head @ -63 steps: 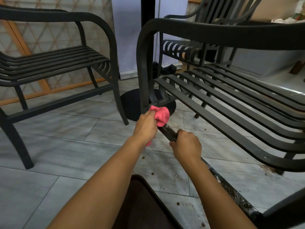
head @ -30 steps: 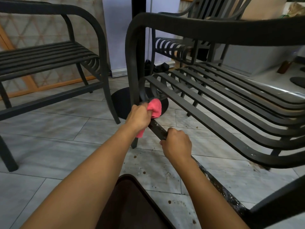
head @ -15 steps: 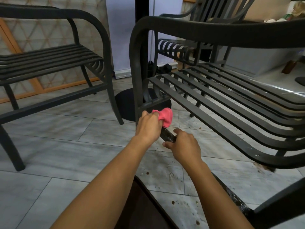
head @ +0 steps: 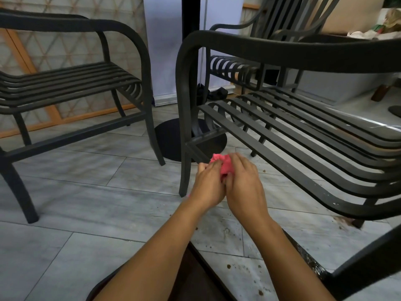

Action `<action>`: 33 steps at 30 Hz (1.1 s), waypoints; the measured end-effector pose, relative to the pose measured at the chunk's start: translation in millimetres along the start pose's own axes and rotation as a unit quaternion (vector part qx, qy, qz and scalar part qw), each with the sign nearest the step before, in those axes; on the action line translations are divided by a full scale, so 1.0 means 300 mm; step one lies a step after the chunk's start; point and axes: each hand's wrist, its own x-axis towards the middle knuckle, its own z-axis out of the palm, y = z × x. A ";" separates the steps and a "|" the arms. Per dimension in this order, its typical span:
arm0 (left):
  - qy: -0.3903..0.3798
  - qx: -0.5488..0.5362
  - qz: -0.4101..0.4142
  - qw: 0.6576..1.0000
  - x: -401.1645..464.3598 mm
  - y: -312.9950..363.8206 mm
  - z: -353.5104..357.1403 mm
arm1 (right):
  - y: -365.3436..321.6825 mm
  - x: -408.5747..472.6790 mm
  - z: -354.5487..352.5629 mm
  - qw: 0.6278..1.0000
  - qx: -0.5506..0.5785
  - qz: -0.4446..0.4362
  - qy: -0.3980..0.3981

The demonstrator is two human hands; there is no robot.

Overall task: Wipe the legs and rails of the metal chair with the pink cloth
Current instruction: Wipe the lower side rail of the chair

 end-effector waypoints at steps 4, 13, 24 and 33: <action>-0.024 -0.220 -0.012 0.975 -0.012 -0.043 -0.042 | -0.035 0.024 0.039 1.000 0.013 -0.011 -0.015; 0.092 -0.010 0.020 0.995 0.044 -0.176 -0.093 | -0.049 0.089 0.173 0.985 -0.166 0.033 -0.041; 0.018 0.203 0.092 0.975 0.092 -0.258 -0.096 | -0.013 0.113 0.211 0.974 -0.214 0.017 -0.073; 0.046 0.191 0.085 0.977 0.084 -0.264 -0.074 | 0.002 0.080 0.189 0.970 -0.226 -0.003 -0.094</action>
